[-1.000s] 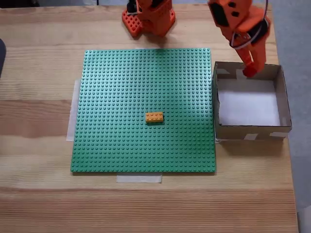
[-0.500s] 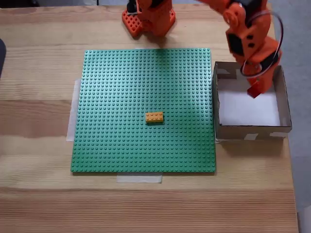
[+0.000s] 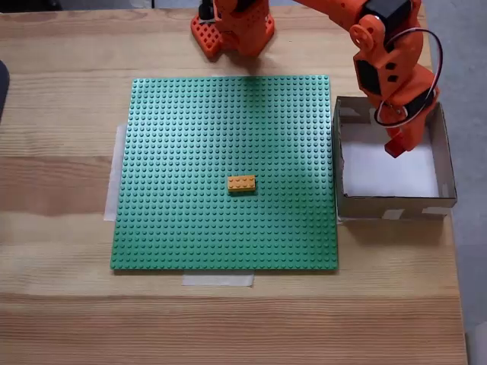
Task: Pick the red lego block and put it in the box.
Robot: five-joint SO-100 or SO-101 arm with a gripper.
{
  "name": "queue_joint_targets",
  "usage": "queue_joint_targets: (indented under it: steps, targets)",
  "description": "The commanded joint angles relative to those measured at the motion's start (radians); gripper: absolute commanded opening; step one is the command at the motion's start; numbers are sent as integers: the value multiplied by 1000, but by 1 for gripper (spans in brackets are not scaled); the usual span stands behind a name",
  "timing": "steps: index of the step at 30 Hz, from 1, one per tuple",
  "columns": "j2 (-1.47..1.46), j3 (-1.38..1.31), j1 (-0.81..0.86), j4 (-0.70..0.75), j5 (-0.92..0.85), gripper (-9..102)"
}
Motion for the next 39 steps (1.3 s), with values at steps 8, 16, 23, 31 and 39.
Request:
queue_joint_targets:
  steps: [8, 16, 23, 31, 39]
  targets:
    - [9, 20, 31, -8, 40, -1]
    - [20, 71, 41, -26, 63, -1]
    - [20, 89, 44, -46, 64, -1]
    - [18, 98, 55, -81, 44, -1]
    - [9, 95, 60, -104, 34, -1]
